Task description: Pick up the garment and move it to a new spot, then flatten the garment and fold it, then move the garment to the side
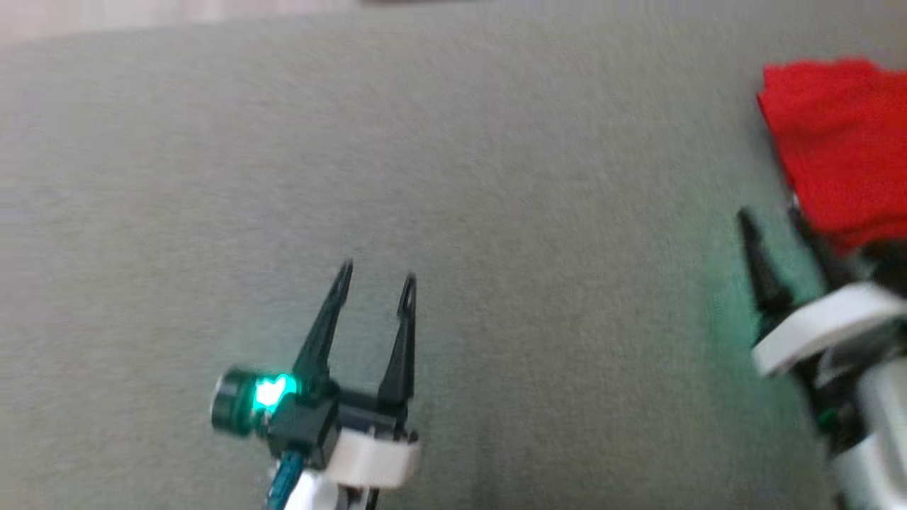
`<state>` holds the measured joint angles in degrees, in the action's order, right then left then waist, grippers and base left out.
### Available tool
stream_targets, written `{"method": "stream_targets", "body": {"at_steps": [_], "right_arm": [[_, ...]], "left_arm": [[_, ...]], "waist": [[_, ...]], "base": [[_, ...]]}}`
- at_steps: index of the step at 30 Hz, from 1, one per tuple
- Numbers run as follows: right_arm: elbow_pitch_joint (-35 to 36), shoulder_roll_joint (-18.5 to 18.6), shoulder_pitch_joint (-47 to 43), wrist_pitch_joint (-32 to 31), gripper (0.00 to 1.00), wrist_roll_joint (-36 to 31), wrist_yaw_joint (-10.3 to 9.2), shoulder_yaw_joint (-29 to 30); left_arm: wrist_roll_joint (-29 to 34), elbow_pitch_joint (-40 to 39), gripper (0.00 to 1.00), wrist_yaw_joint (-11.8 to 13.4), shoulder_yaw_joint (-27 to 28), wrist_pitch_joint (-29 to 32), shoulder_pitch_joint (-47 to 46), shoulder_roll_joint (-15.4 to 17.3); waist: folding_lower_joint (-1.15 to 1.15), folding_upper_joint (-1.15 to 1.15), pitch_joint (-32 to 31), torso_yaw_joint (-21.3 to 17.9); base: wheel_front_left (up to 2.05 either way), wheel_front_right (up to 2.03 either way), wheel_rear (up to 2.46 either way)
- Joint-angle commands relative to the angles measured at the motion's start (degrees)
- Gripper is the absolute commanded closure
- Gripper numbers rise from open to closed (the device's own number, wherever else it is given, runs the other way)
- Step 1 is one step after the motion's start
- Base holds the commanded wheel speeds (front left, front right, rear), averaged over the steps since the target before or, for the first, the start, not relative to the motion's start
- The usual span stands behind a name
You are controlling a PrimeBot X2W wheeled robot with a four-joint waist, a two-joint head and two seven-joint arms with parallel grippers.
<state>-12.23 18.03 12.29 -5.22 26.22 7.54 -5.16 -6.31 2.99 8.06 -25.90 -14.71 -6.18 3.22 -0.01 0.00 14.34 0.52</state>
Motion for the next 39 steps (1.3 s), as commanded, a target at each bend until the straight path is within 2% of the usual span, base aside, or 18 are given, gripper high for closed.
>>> {"method": "stream_targets", "body": {"at_steps": [1,6,9,13,18,24,38,39], "right_arm": [[0.69,-0.67,-0.76,2.85,0.00,-0.12,-0.05,-0.97],[-4.40,-6.46,-6.84,15.52,0.00,-3.26,-0.05,-3.05],[-4.80,-9.16,-9.85,19.66,0.00,-6.07,-0.05,-3.01],[2.31,-11.92,-14.76,20.18,0.00,-10.80,-0.05,-0.70],[8.76,-14.16,-23.01,20.20,0.00,-16.24,-0.05,2.31],[10.12,-15.00,-27.47,20.21,0.00,-17.41,-0.05,2.28],[10.42,-15.15,-28.24,20.22,0.00,-16.09,-0.05,1.44],[8.34,-15.63,-29.86,19.60,1.00,-16.18,0.00,2.84]], "left_arm": [[-1.11,-0.97,0.00,0.02,1.66,-0.29,1.15,-0.33],[-2.48,1.68,0.00,0.00,3.74,-0.29,4.82,-0.33],[-3.45,1.72,0.00,0.31,5.63,-0.29,7.24,-0.33],[-4.05,0.94,0.00,0.06,7.39,-0.29,10.26,-0.34],[-1.22,-0.88,0.00,-1.35,7.66,-0.29,12.98,-0.03],[0.76,-1.59,0.00,-3.06,8.01,-0.29,15.74,0.37],[2.71,-0.83,0.00,-4.74,8.99,-0.29,16.41,0.10],[2.50,0.82,1.00,-4.60,7.24,0.01,18.45,0.44]], "waist": [[0.01,0.00,-6.13,4.93],[0.01,0.00,-12.95,8.06],[0.01,0.00,-15.16,8.66],[0.01,0.00,-17.31,8.79],[0.01,0.00,-18.73,8.61],[0.01,0.00,-19.73,7.86],[0.01,0.00,-20.37,7.49],[0.01,0.00,-20.38,7.48]], "base": [[0.00,0.00,0.00],[0.00,0.00,0.00],[0.00,0.00,0.00],[0.00,0.00,0.00],[0.00,0.00,0.00],[0.00,0.00,0.00],[0.00,0.00,0.00],[0.00,0.00,0.00]]}}
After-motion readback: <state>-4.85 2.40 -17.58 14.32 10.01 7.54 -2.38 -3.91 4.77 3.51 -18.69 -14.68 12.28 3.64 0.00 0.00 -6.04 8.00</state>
